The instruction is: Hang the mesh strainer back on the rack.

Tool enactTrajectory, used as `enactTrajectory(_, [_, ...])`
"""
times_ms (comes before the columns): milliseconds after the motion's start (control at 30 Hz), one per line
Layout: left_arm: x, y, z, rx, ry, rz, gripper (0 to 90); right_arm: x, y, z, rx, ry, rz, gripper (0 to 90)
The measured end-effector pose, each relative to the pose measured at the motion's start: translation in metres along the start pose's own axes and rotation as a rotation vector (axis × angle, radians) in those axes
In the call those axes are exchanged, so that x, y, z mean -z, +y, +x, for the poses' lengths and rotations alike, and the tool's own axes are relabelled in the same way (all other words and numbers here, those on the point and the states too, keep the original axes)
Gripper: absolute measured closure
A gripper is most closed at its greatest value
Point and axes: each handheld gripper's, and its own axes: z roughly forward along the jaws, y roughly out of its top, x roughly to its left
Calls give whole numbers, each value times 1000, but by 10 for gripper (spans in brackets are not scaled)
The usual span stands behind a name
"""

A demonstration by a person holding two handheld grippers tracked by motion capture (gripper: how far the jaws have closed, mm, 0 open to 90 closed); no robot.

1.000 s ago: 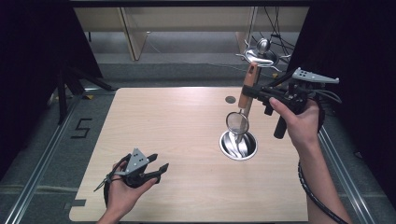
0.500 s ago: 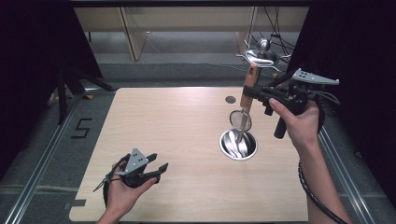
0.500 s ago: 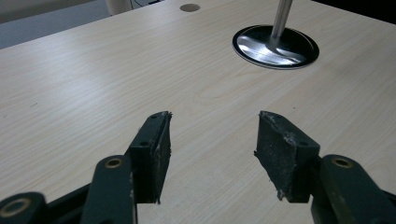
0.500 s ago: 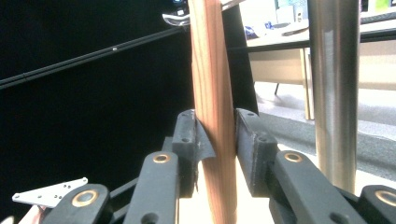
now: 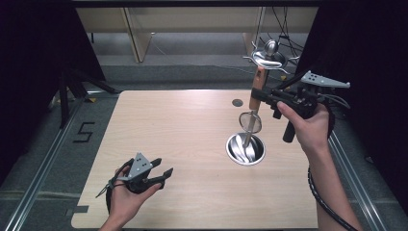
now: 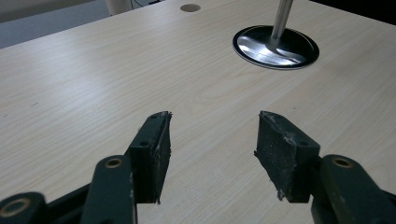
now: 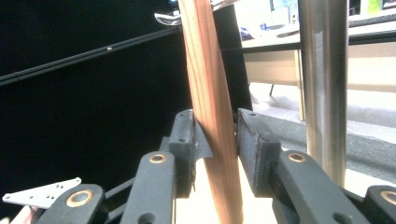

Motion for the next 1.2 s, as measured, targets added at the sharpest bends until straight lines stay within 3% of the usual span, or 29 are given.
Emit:
enactTrajectory(333, [0,0,0,12,-4,-5,441,0,-1,-1,15,-22,-2,641])
enactTrajectory(633, [1,0,1,12,0,-9,439,0,-3,1,73,-81,12,543])
enactTrajectory(700, [2,-1,1,16,4,-4,439,3,-3,5,66,-104,34,510])
enactTrajectory(733, [2,-1,2,22,-5,-9,439,3,-4,4,89,-113,28,498])
enactTrajectory(800, [3,-2,2,55,-3,-16,438,6,-6,5,102,-130,41,471])
enactTrajectory(1033, [4,-3,4,59,3,-20,428,28,-13,5,115,-164,61,414])
enactTrajectory(1200, [3,-3,4,71,-2,-19,424,42,-30,0,93,-191,127,412])
